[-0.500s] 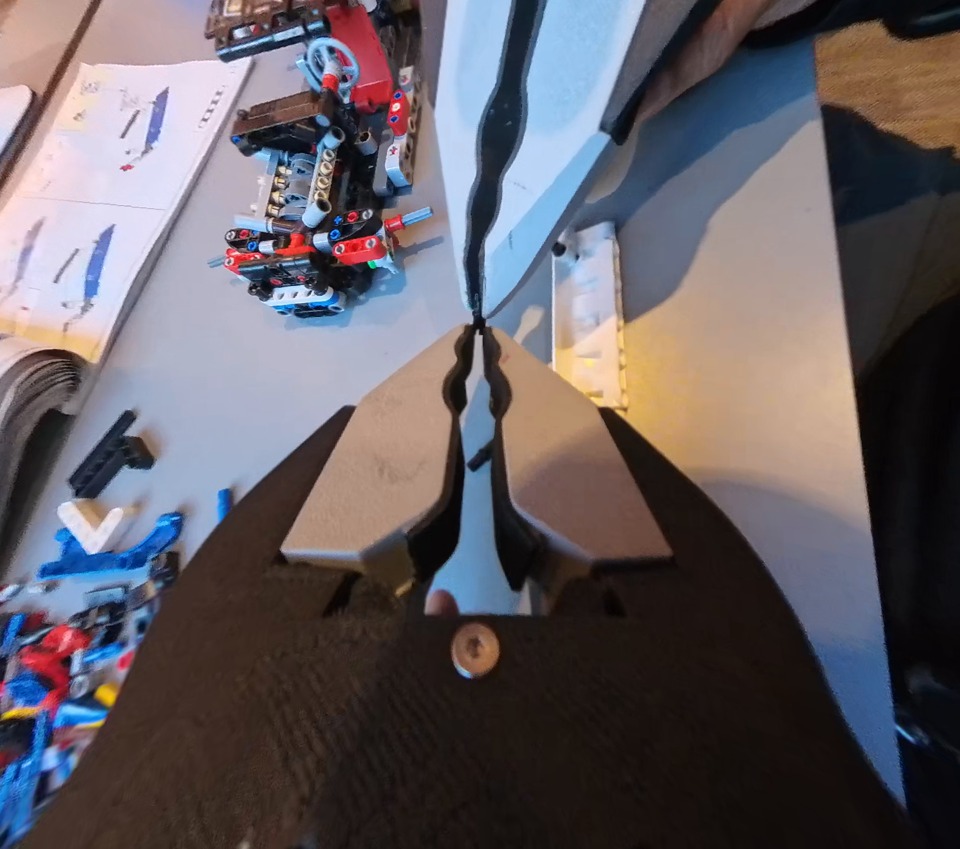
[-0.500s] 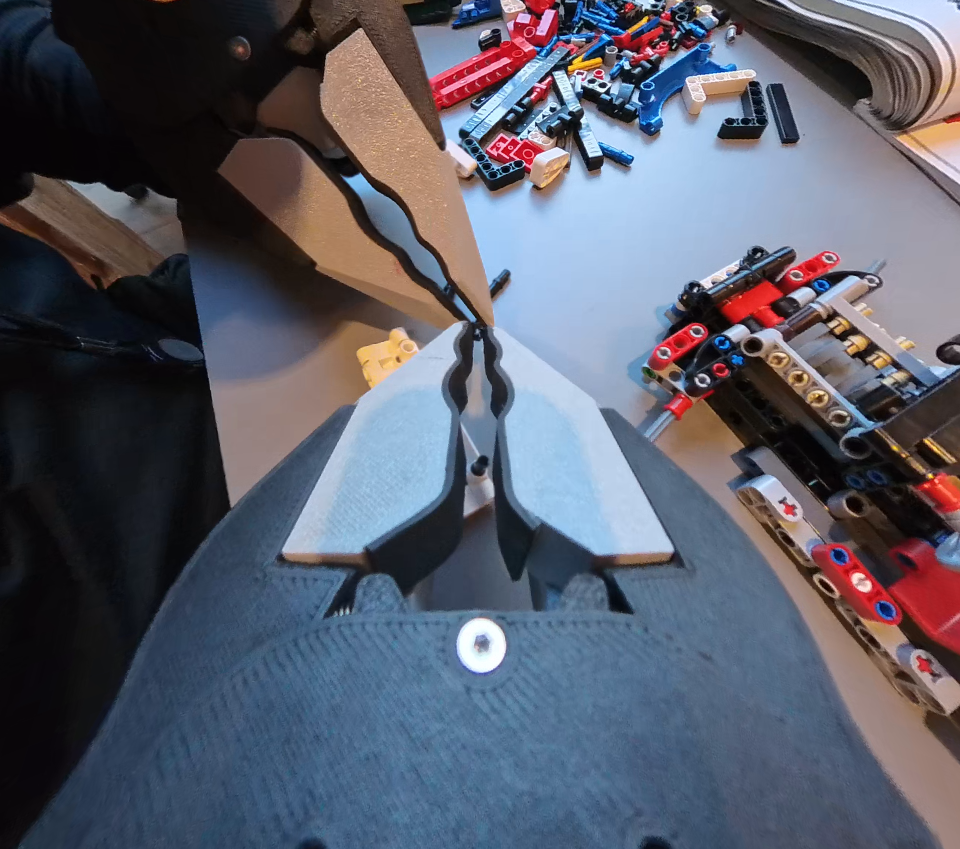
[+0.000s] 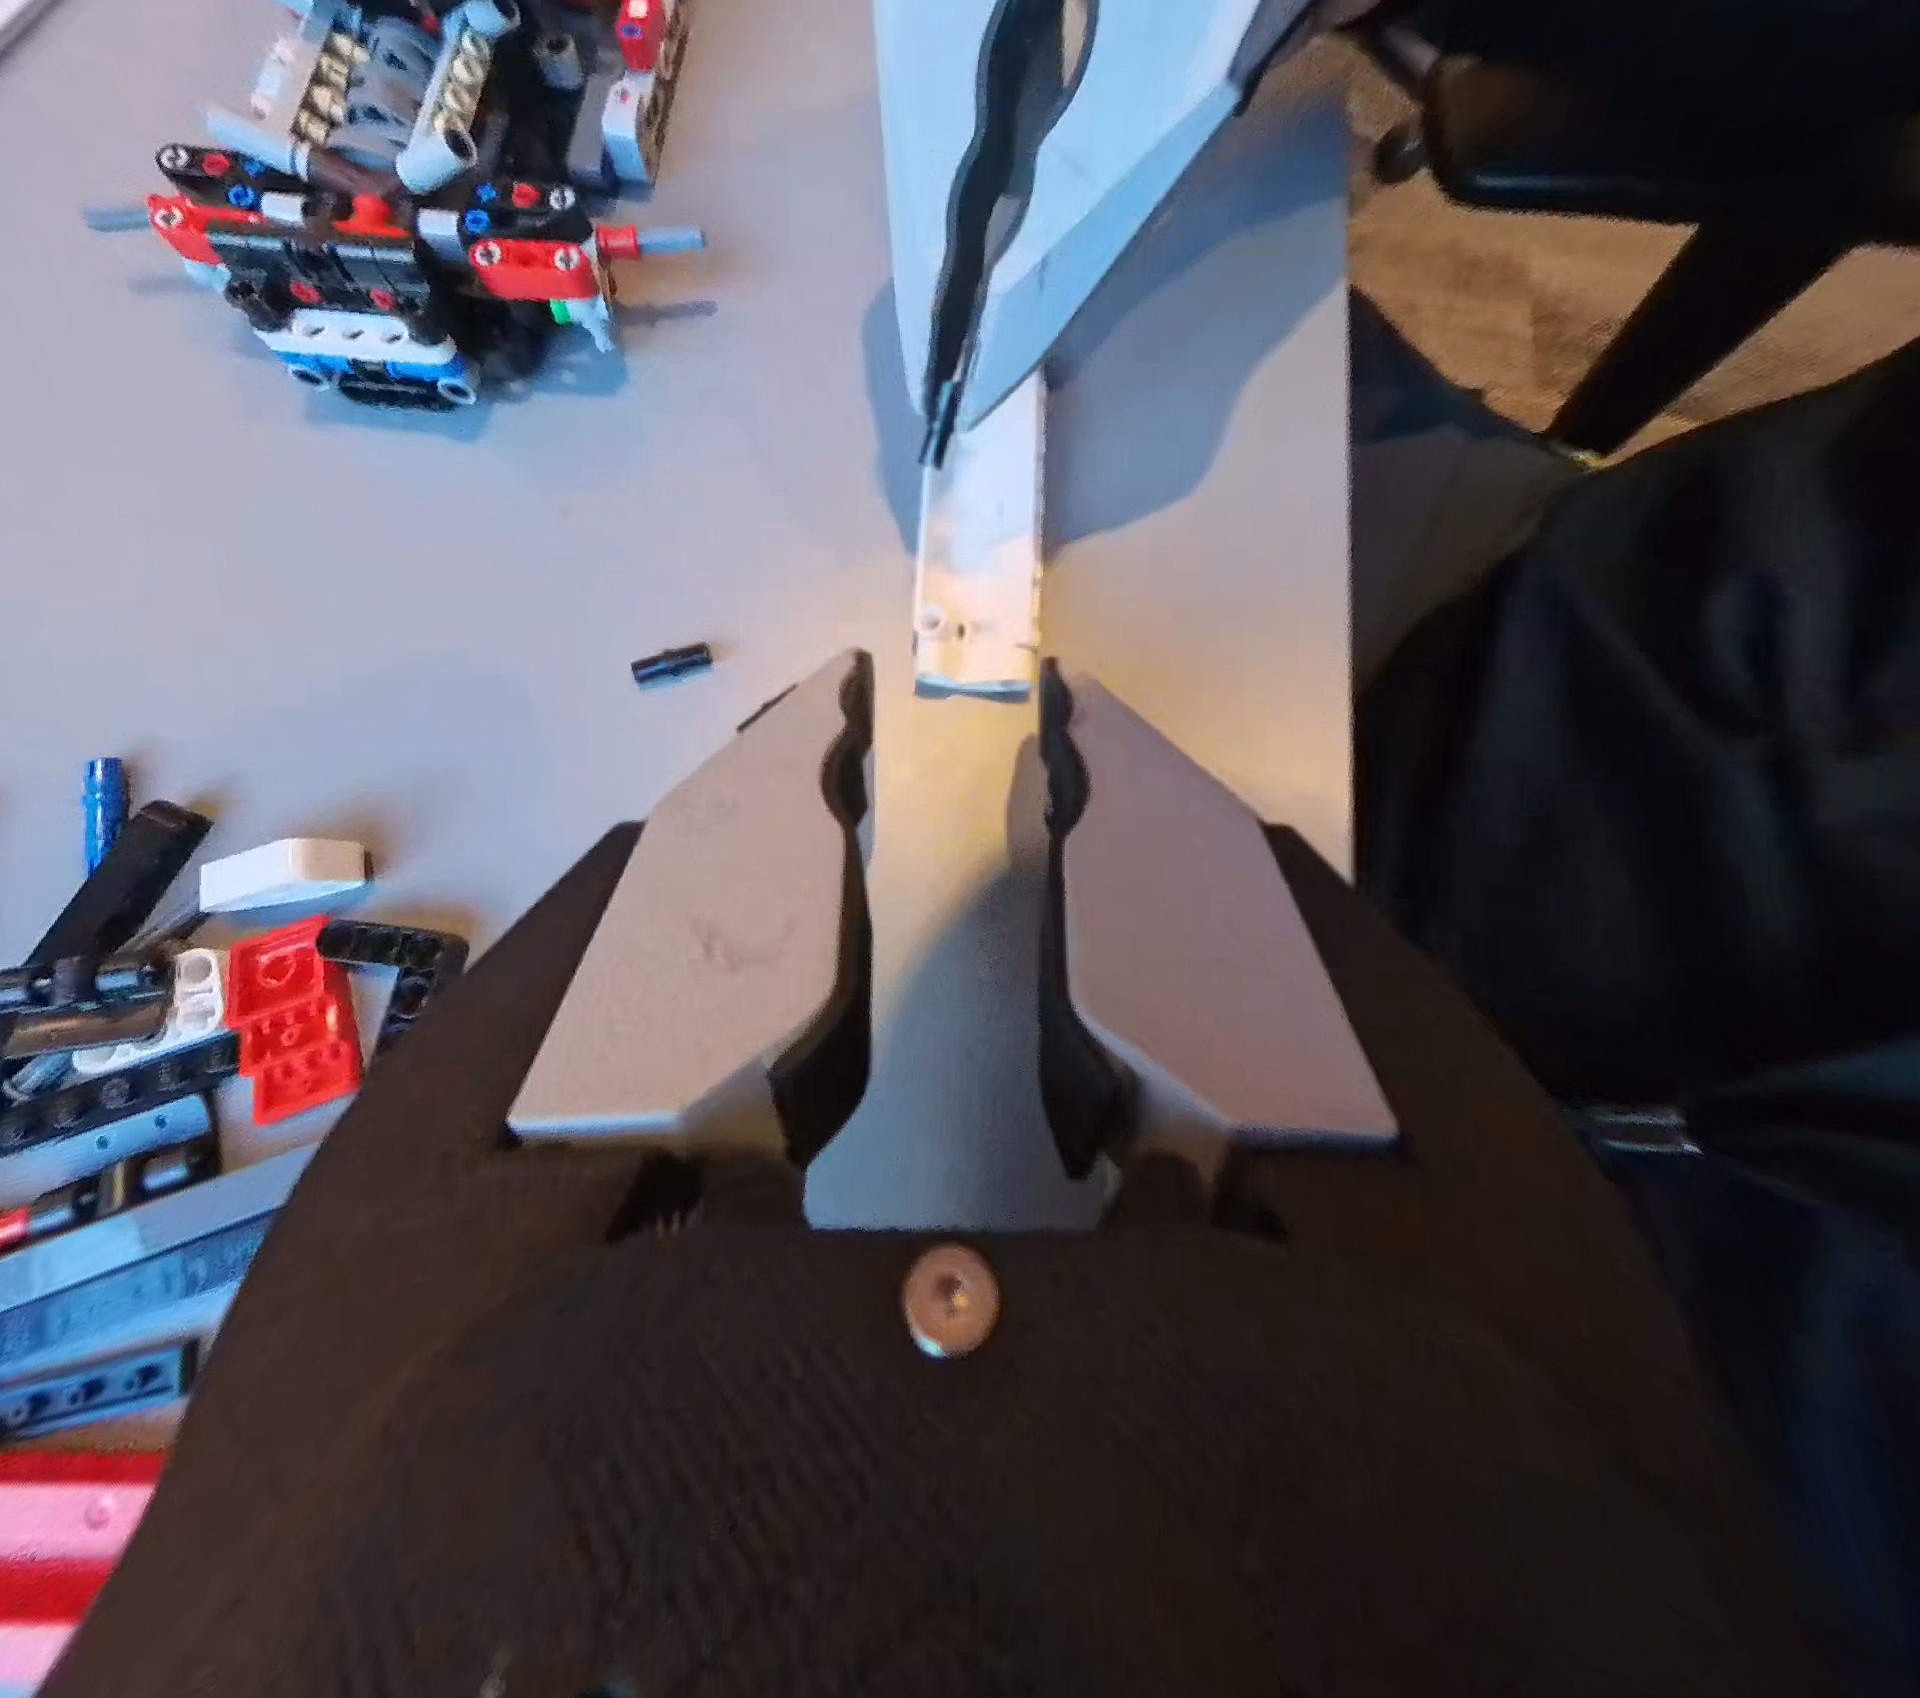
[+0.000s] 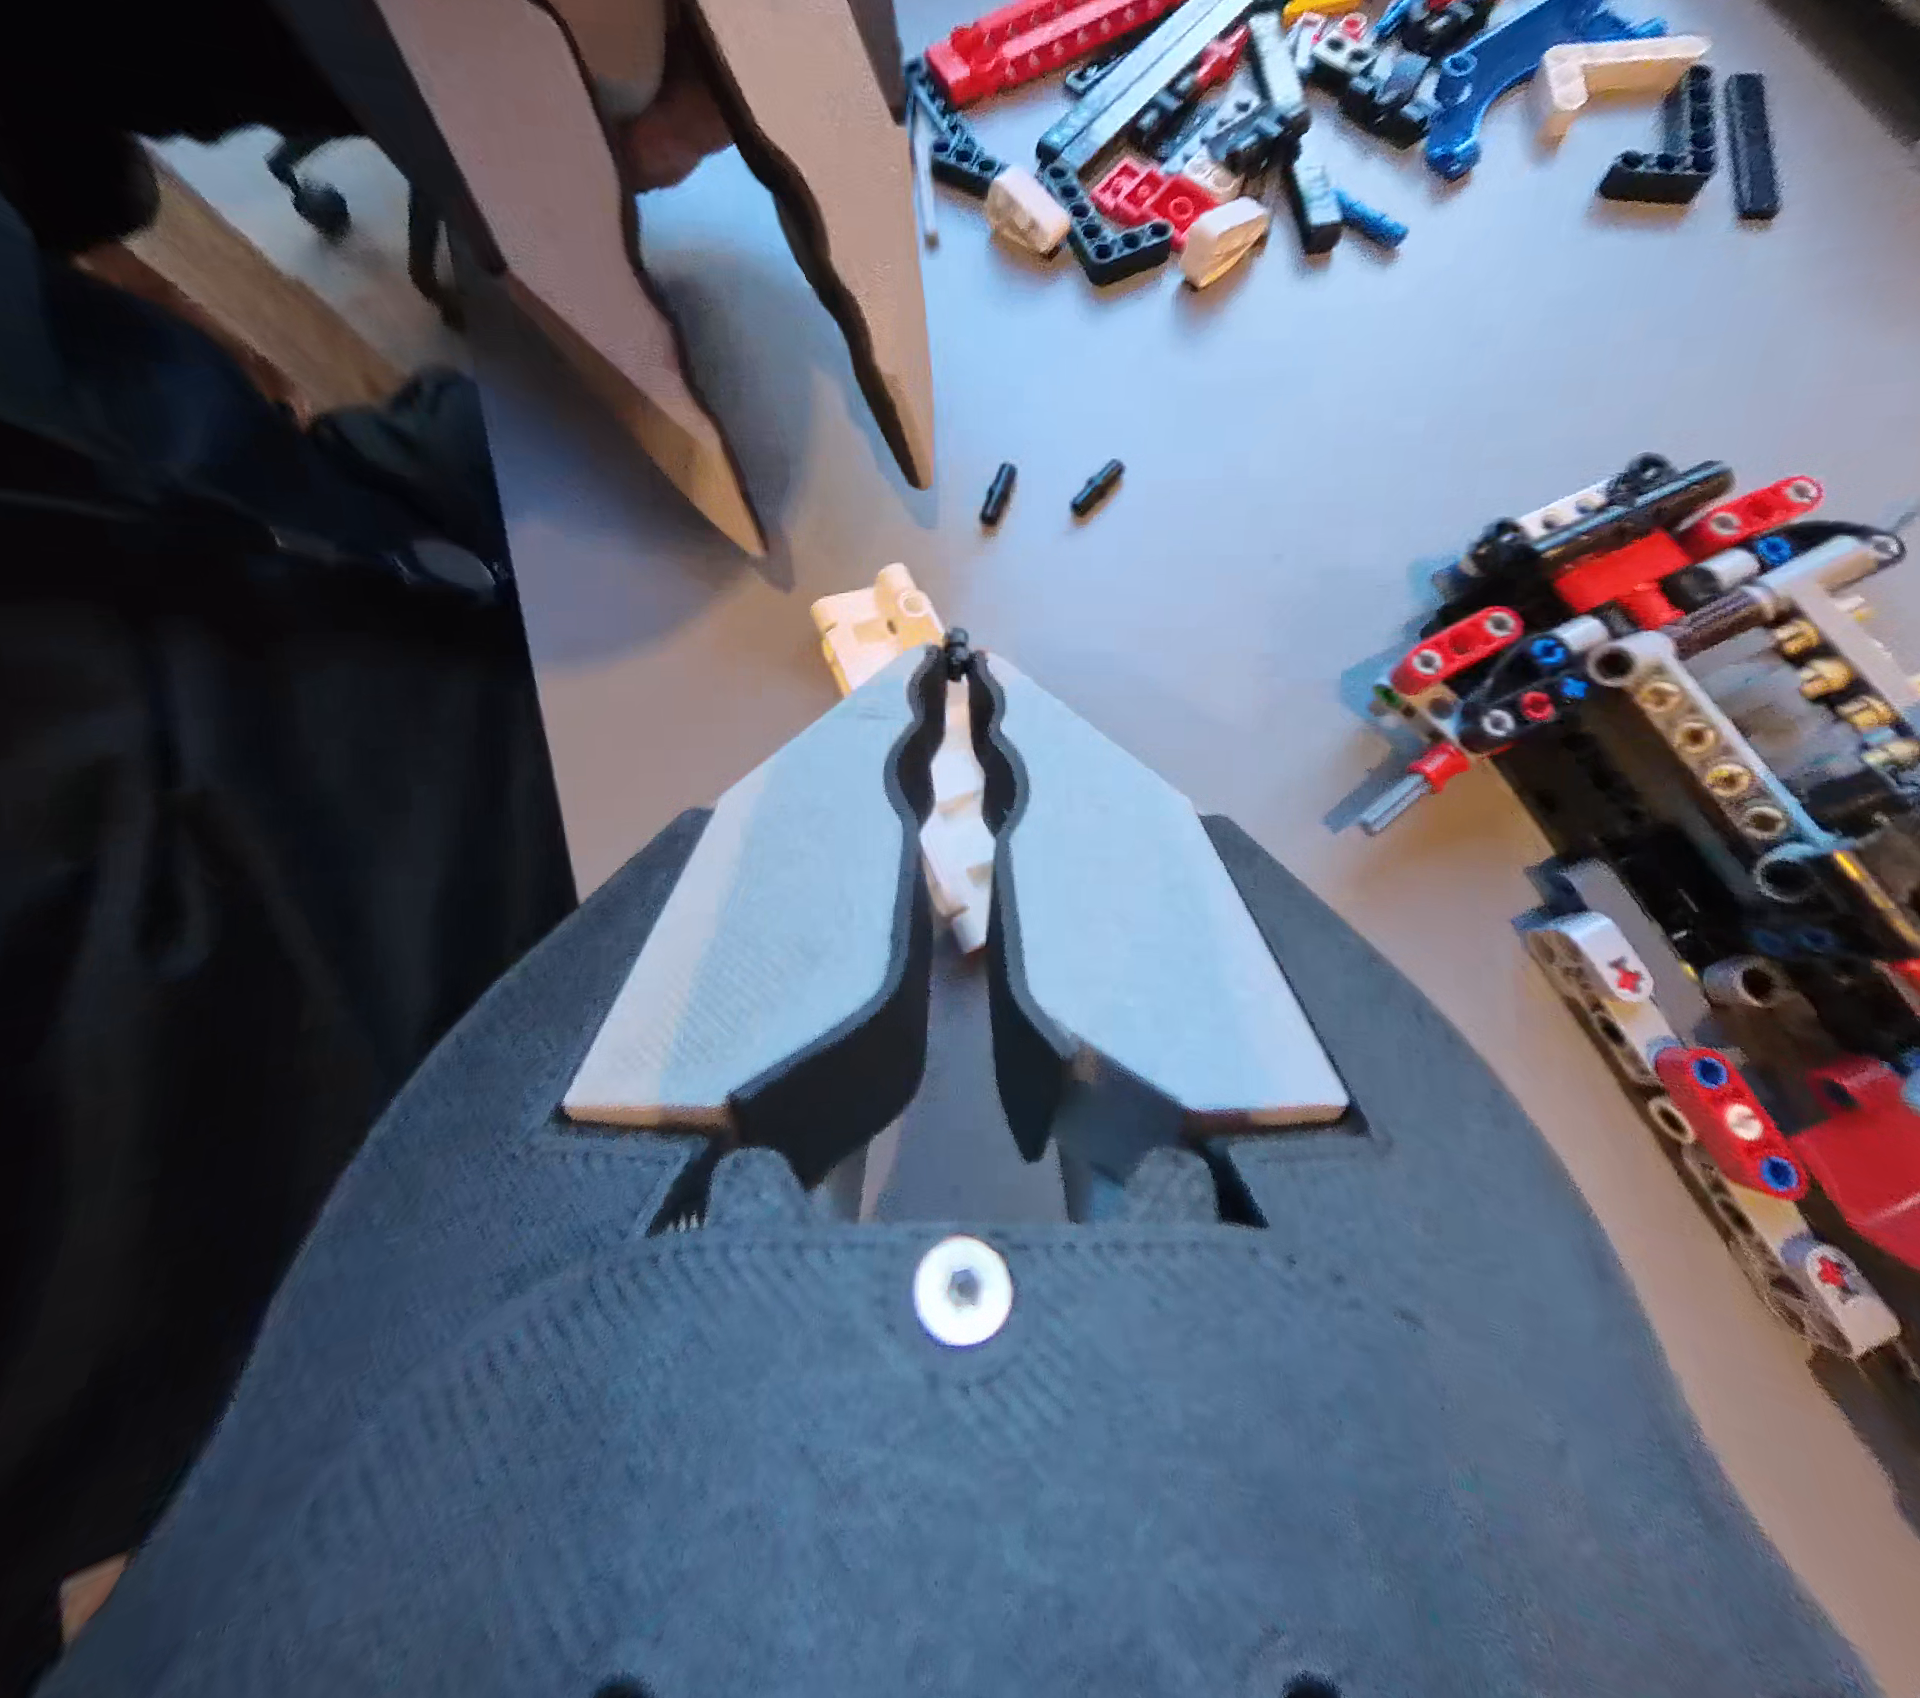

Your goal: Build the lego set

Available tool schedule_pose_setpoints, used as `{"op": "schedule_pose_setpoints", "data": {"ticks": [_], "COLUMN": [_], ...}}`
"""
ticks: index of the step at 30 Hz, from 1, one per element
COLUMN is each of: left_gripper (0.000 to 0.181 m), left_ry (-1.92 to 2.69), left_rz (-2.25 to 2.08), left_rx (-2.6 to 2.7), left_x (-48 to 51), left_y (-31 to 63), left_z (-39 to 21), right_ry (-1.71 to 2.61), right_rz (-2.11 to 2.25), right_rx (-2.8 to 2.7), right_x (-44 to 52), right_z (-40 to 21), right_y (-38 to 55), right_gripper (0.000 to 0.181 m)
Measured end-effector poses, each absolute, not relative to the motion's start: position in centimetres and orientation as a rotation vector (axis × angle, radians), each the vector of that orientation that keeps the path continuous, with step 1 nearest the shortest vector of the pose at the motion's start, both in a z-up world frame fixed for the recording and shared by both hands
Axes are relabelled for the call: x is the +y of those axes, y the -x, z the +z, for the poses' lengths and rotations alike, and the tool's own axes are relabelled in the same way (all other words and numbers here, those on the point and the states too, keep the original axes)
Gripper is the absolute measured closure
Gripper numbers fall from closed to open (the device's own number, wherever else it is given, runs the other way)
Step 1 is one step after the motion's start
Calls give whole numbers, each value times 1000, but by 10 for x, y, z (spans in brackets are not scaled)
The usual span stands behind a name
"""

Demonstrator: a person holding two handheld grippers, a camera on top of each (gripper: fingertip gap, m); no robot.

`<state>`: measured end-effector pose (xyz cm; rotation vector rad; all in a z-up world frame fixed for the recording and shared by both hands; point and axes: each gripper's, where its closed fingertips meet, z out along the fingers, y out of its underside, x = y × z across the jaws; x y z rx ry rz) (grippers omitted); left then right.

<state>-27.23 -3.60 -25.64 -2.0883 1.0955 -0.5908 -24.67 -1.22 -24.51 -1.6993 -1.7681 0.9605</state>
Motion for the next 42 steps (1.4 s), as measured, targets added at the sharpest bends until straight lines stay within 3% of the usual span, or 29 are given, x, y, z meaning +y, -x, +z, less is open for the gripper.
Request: {"op": "schedule_pose_setpoints", "data": {"ticks": [7, 11, 23, 42], "left_gripper": [146, 157, 150, 158], "left_ry": [2134, 2114, 2087, 2085], "left_rz": [-585, -558, -545, -563], "left_rx": [1135, 1149, 1195, 1201], "left_x": [-34, -29, -27, -21], "left_y": [259, 256, 261, 262], "left_z": [-277, -278, -278, -278], "right_ry": [1783, 1823, 1885, 1964], "right_rz": [946, 930, 970, 858], "right_rx": [-1913, -1949, -1934, -2081], "right_x": [-19, -19, -13, -12], "right_z": [-251, -258, -258, -264], "right_y": [253, 257, 260, 266], "right_gripper": [180, 179, 179, 179]}}
